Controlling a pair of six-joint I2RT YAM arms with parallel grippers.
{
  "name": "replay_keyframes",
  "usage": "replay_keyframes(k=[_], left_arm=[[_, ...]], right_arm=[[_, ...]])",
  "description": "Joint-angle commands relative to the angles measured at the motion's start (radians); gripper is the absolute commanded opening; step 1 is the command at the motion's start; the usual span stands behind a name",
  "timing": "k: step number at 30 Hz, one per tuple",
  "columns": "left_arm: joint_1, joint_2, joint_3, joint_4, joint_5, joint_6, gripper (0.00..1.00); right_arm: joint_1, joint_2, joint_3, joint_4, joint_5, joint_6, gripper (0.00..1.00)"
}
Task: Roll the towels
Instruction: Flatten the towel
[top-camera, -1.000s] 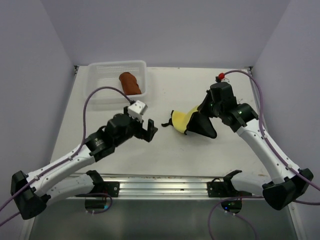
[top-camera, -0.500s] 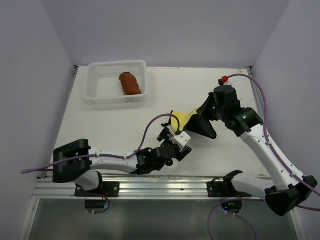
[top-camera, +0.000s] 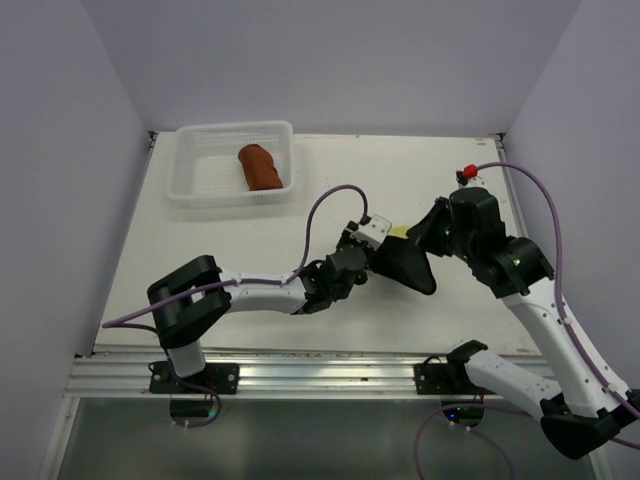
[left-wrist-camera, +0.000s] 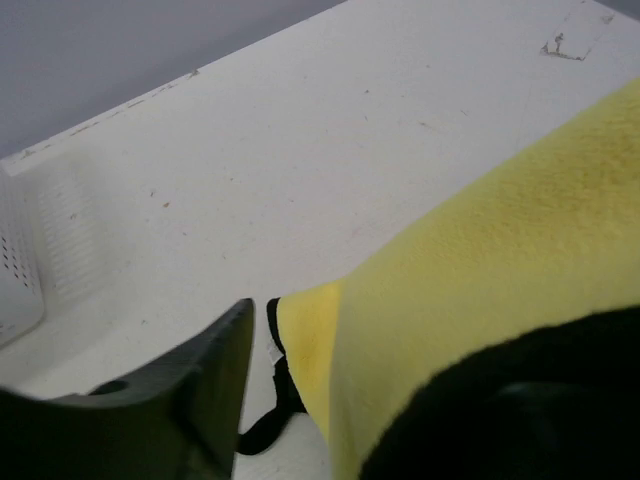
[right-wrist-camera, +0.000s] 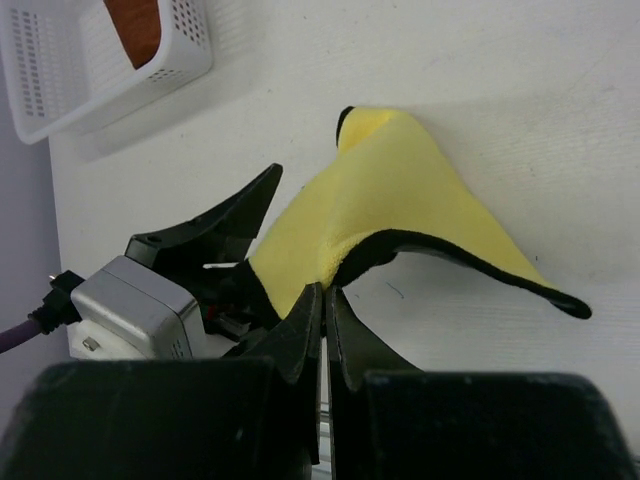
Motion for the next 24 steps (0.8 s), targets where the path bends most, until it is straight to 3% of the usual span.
replay_keyframes(k=[1, 4, 8, 11, 15, 24], left_arm=[[0.005, -0.06, -0.075, 0.065, 0.017, -0.035, 0.38], [0.019, -0.121, -0.143, 0.035, 0.037, -0.063, 0.24], [0.021, -0.273, -0.206, -0.046, 0.126, -0.064, 0.18], [0.019, -0.384, -0.212, -0.203, 0.166, -0.073, 0.15], [0.019, -0.488, -0.207, -0.329, 0.164, -0.061, 0.04], [-0.001, -0.609, -0.079, -0.74, 0.348, -0.07, 0.0]], right_arm=[[-0.001, -0.036, 0.035, -0.04, 0.062, -0.008, 0.0], [-0.001, -0.041, 0.05, -0.044, 0.078, -0.005, 0.0], [-0.001, -0.039, 0.07, -0.044, 0.054, 0.0, 0.0], [-0.001, -0.048, 0.059, -0.043, 0.026, 0.012, 0.0], [-0.001, -0.088, 0.021, -0.024, 0.0, 0.041, 0.0], [-0.001, -0.145, 0.03, -0.047, -0.074, 0.052, 0.0]])
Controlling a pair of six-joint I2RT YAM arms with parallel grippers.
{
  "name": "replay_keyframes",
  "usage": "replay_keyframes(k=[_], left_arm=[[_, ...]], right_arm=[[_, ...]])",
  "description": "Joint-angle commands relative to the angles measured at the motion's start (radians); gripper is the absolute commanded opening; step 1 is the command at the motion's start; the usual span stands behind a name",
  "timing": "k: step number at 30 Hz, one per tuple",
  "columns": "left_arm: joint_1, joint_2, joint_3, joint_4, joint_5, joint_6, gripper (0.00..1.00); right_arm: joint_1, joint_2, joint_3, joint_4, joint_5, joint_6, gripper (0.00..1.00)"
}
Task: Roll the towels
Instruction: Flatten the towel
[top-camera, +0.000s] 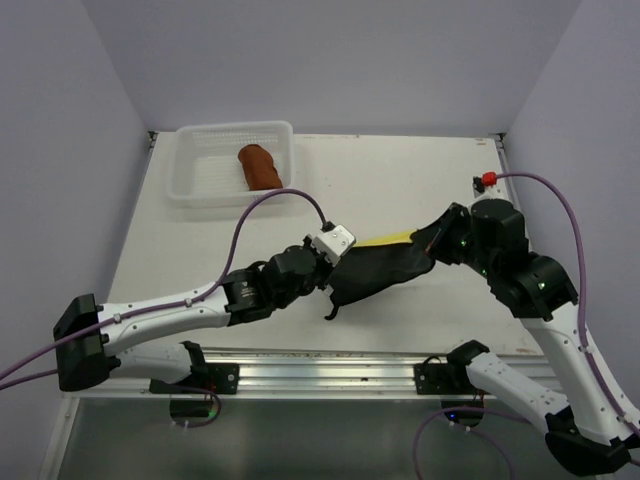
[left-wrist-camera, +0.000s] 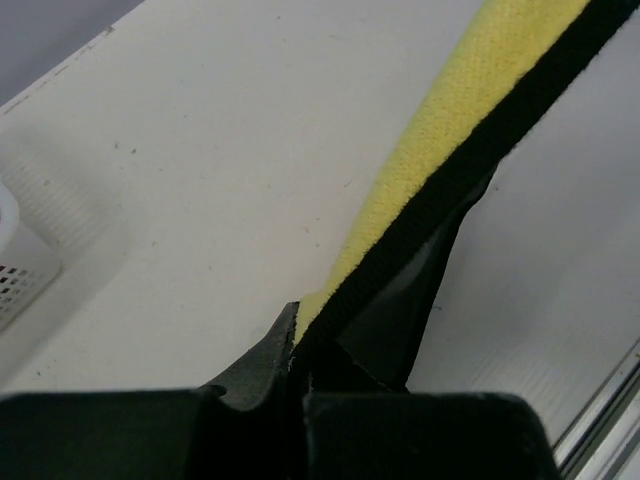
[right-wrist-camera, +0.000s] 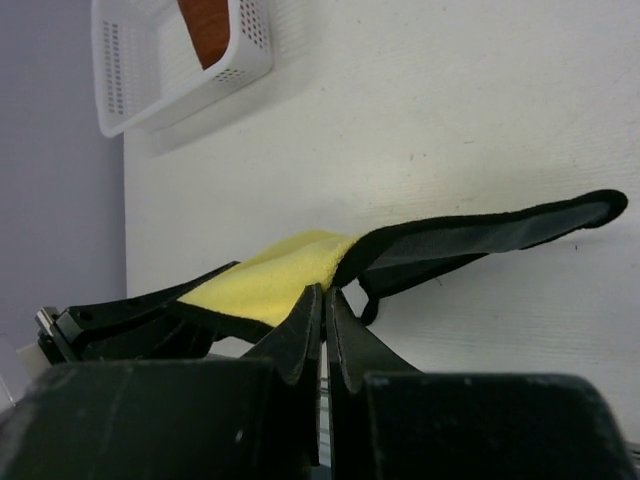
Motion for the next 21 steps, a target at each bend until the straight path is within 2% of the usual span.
replay_keyframes(k=[1, 11, 21], left_arm=[[-0.021, -0.069, 0.09, -0.23, 0.08, -0.015, 0.0], [-0.099, -0.095, 0.318, -0.604, 0.099, -0.075, 0.0], [-0.148, -0.045, 0.486, -0.865, 0.205, -0.11, 0.0]], right_arm=[[-0.002, -0.037, 0.011, -0.018, -0.061, 0.012, 0.0], [-0.002, -0.139, -0.026, -0.073, -0.119, 0.078, 0.0], [-0.002, -0.203, -0.016, -0.156, -0.184, 0.138, 0.0]])
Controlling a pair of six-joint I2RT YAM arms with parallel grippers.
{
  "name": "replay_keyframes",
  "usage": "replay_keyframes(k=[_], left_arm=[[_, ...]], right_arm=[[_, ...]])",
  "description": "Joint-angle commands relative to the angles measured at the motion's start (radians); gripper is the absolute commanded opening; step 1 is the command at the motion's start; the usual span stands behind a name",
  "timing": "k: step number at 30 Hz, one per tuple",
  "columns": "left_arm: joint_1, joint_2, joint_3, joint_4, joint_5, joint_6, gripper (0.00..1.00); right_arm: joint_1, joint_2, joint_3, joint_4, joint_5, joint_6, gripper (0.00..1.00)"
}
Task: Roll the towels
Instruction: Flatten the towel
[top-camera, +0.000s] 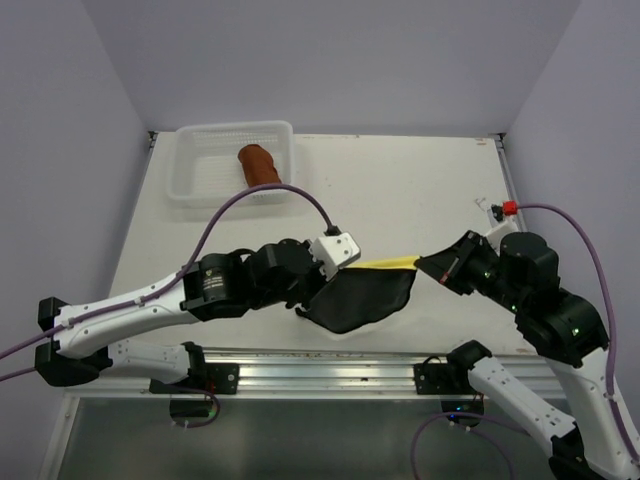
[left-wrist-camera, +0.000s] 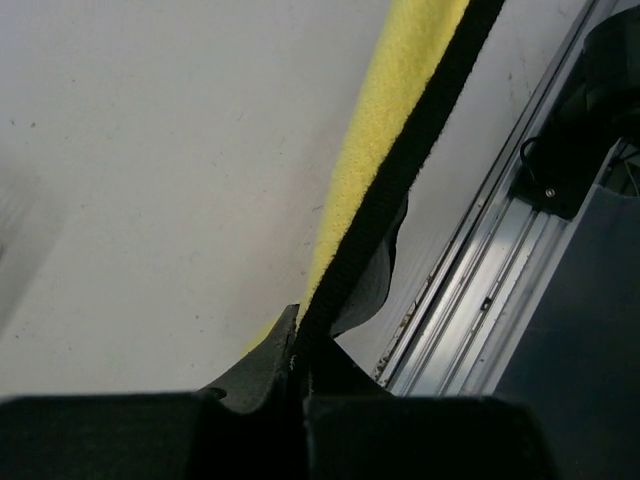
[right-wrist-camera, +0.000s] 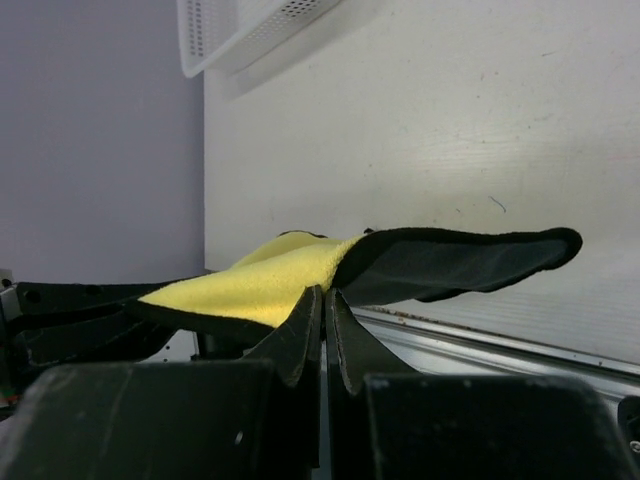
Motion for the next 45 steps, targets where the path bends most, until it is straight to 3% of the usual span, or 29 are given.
replay_keyframes(k=[1, 8, 14, 21, 29, 36, 45], left_arm=[[-0.017, 0.013, 0.053, -0.157, 0.035, -0.032, 0.0], [-0.022, 0.068, 0.053, -0.222, -0.04, -0.027, 0.0], [-0.014, 0.096, 0.011, -0.11, -0.293, -0.018, 0.0], [0.139, 0.222, -0.044, 0.011, -0.212, 0.115, 0.02], [0.311, 0.393, -0.016, 0.107, -0.135, 0.25, 0.28], [0.388, 0.577, 0.074, 0.131, -0.118, 0.29, 0.27], [0.44, 0.697, 0.132, 0.174, -0.096, 0.31, 0.29]], right_arm=[[-0.003, -0.023, 0.0, -0.048, -0.024, 0.03, 0.0], [-0.003, -0.019, -0.165, 0.022, -0.015, 0.045, 0.0], [-0.003, 0.061, -0.221, 0.126, 0.028, 0.041, 0.0], [-0.003, 0.178, -0.263, 0.266, 0.1, 0.044, 0.0], [-0.024, 0.375, -0.276, 0.401, 0.16, 0.042, 0.0], [-0.111, 0.591, -0.238, 0.54, 0.108, 0.035, 0.0], [-0.202, 0.785, -0.182, 0.626, 0.036, -0.004, 0.0]])
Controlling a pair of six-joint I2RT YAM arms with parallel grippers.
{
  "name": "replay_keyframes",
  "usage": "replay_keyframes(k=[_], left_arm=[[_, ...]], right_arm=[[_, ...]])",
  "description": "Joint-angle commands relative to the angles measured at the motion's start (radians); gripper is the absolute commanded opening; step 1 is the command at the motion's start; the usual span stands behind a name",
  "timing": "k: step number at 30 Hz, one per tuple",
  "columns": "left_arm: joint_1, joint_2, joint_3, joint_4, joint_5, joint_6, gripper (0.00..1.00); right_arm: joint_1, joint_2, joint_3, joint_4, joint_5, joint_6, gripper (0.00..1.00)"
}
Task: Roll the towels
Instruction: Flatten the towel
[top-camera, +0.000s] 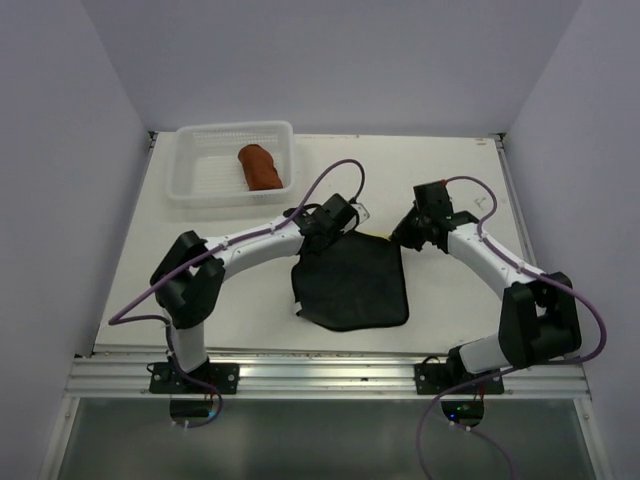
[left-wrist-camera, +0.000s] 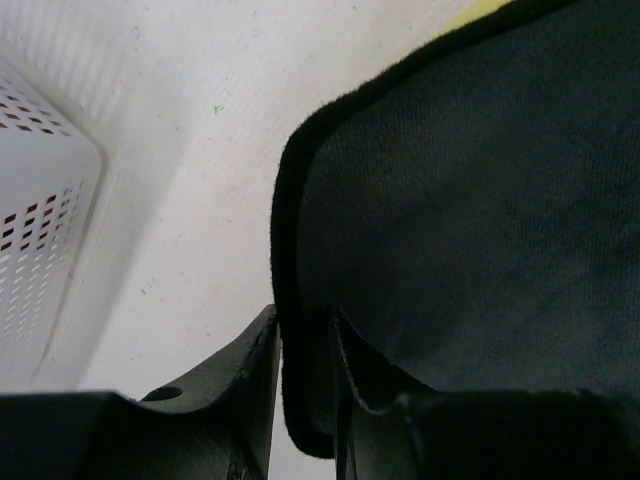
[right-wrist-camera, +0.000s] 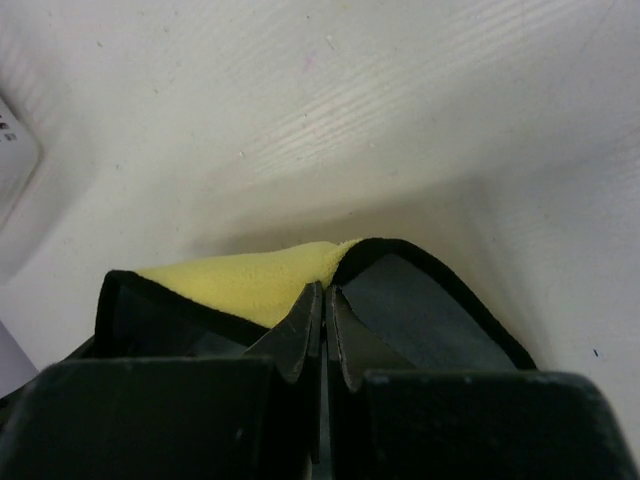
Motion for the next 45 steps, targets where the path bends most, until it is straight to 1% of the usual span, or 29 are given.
replay_keyframes(k=[1, 5, 7, 9, 11, 13, 14, 15, 16, 22, 23, 25, 27, 28, 32, 34, 35, 38, 39, 42, 45], left_arm=[[0.043, 0.031, 0.053, 0.054, 0.027, 0.03, 0.29], [0.07, 0.041, 0.044, 0.048, 0.029, 0.028, 0.28], [0.084, 0.026, 0.012, 0.06, 0.035, 0.027, 0.22], [0.103, 0.003, -0.018, 0.075, 0.053, 0.019, 0.18], [0.11, -0.005, -0.025, 0.066, 0.055, 0.01, 0.17], [0.115, -0.011, -0.043, 0.065, 0.049, 0.005, 0.08], [0.115, -0.023, -0.051, 0.069, 0.044, 0.001, 0.07], [0.115, -0.029, -0.072, 0.089, 0.034, -0.006, 0.02], [0.116, -0.035, -0.083, 0.097, 0.029, -0.007, 0.0], [0.121, -0.054, -0.108, 0.114, -0.106, -0.056, 0.0], [0.121, -0.077, -0.111, 0.109, -0.132, -0.07, 0.0], [0.12, -0.109, -0.115, 0.105, -0.143, -0.084, 0.0], [0.12, -0.173, -0.126, 0.092, -0.146, -0.101, 0.0], [0.118, -0.198, -0.132, 0.088, -0.146, -0.105, 0.0], [0.11, -0.356, -0.202, 0.097, -0.154, -0.131, 0.0], [0.08, -0.403, -0.238, 0.095, -0.175, -0.176, 0.0], [0.066, -0.448, -0.244, 0.092, -0.196, -0.183, 0.0], [-0.006, -0.535, -0.264, 0.083, -0.226, -0.214, 0.0], [-0.046, -0.555, -0.273, 0.074, -0.226, -0.225, 0.0], [-0.094, -0.638, -0.292, 0.043, -0.195, -0.274, 0.0], [-0.114, -0.724, -0.298, -0.007, -0.149, -0.317, 0.0]], right_arm=[[-0.033, 0.056, 0.06, 0.091, -0.054, -0.028, 0.0], [-0.051, 0.102, 0.078, 0.101, -0.074, -0.038, 0.0], [-0.058, 0.11, 0.08, 0.11, -0.084, -0.043, 0.0], [-0.058, 0.121, 0.084, 0.111, -0.088, -0.049, 0.0], [-0.061, 0.13, 0.087, 0.111, -0.091, -0.049, 0.0], [-0.062, 0.135, 0.089, 0.113, -0.089, -0.051, 0.0], [-0.062, 0.139, 0.09, 0.114, -0.089, -0.052, 0.0], [-0.065, 0.145, 0.096, 0.116, -0.091, -0.052, 0.0], [-0.065, 0.148, 0.099, 0.116, -0.091, -0.052, 0.0], [-0.065, 0.139, 0.136, 0.104, -0.095, -0.063, 0.0], [-0.065, 0.124, 0.141, 0.093, -0.091, -0.068, 0.0], [-0.065, 0.072, 0.138, 0.081, -0.088, -0.071, 0.0], [-0.064, 0.03, 0.135, 0.052, -0.088, -0.075, 0.0], [-0.065, -0.02, 0.133, 0.041, -0.092, -0.077, 0.0], [-0.062, -0.141, 0.126, -0.029, -0.137, -0.106, 0.0], [-0.062, -0.195, 0.107, -0.05, -0.161, -0.117, 0.0], [-0.062, -0.254, 0.103, -0.077, -0.164, -0.126, 0.0], [-0.062, -0.344, 0.09, -0.157, -0.163, -0.143, 0.0], [-0.062, -0.402, 0.084, -0.178, -0.164, -0.143, 0.0], [-0.062, -0.498, 0.077, -0.261, -0.181, -0.144, 0.0], [-0.064, -0.58, 0.08, -0.343, -0.2, -0.14, 0.0]])
